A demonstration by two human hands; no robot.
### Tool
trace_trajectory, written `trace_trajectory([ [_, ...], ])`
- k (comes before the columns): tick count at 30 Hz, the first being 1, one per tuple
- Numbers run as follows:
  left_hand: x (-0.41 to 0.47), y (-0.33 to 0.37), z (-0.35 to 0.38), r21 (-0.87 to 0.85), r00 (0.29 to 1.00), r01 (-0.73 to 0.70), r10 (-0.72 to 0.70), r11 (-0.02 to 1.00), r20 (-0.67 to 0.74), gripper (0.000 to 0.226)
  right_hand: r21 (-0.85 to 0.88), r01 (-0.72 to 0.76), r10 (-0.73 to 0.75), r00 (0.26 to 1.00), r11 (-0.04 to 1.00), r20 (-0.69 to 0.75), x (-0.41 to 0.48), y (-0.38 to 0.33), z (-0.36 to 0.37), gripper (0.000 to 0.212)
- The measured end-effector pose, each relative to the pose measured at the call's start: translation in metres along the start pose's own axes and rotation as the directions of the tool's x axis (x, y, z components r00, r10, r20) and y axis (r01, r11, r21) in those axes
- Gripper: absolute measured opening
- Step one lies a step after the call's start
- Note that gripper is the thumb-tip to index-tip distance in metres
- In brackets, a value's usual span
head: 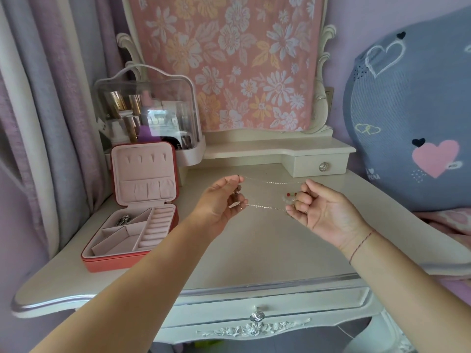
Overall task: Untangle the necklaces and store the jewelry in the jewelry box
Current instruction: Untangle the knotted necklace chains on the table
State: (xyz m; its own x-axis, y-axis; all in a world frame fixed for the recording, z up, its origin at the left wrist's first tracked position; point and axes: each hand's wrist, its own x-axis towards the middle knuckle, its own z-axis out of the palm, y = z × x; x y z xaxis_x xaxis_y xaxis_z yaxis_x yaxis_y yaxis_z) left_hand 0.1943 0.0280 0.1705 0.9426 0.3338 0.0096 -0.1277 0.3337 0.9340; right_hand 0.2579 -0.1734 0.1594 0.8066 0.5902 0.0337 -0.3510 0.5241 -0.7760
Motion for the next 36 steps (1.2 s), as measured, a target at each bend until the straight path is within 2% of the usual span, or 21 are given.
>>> trace_trajectory([
  [2,-0.002,0.003,-0.001,0.048,1.000,0.003,-0.003,0.999,0.003,0.018,-0.037,-0.005,0.003,0.999,0.999,-0.049,-0.002,0.001,0.001,0.014],
  [5,-0.004,0.006,-0.004,0.128,1.000,0.009,-0.007,0.992,-0.017,0.017,-0.110,-0.003,-0.002,0.999,0.994,-0.046,-0.004,0.001,-0.001,0.009],
  [12,-0.006,0.011,-0.007,0.400,0.993,-0.079,0.108,0.913,-0.051,0.020,-0.305,-0.002,-0.013,0.999,0.952,-0.048,-0.005,0.000,-0.006,0.008],
  [18,-0.005,0.010,-0.009,0.508,0.984,-0.108,0.164,0.855,-0.068,0.022,-0.479,-0.017,-0.016,0.998,0.877,-0.065,-0.009,-0.003,-0.006,0.011],
  [21,-0.005,0.008,-0.007,0.505,0.986,-0.109,0.159,0.856,-0.055,0.023,-0.541,-0.020,-0.016,0.998,0.841,-0.061,-0.009,-0.002,-0.007,0.009],
  [24,-0.007,0.007,-0.003,0.429,0.995,-0.059,0.089,0.901,-0.051,0.023,-0.557,-0.024,-0.010,0.998,0.830,-0.058,-0.008,-0.001,-0.006,0.009],
  [28,-0.008,0.007,-0.003,0.437,0.998,-0.015,0.040,0.899,-0.047,0.023,-0.603,-0.013,-0.042,0.996,0.798,-0.077,-0.004,0.000,-0.009,0.013],
  [33,-0.013,0.008,0.003,0.426,1.000,0.015,-0.009,0.905,-0.015,0.021,-0.751,-0.021,-0.121,0.984,0.660,-0.134,-0.003,0.008,-0.006,0.011],
  [36,-0.015,0.009,0.008,0.430,1.000,0.018,-0.027,0.902,0.014,0.021,-0.783,-0.004,-0.147,0.981,0.622,-0.122,-0.001,0.015,0.000,0.007],
])
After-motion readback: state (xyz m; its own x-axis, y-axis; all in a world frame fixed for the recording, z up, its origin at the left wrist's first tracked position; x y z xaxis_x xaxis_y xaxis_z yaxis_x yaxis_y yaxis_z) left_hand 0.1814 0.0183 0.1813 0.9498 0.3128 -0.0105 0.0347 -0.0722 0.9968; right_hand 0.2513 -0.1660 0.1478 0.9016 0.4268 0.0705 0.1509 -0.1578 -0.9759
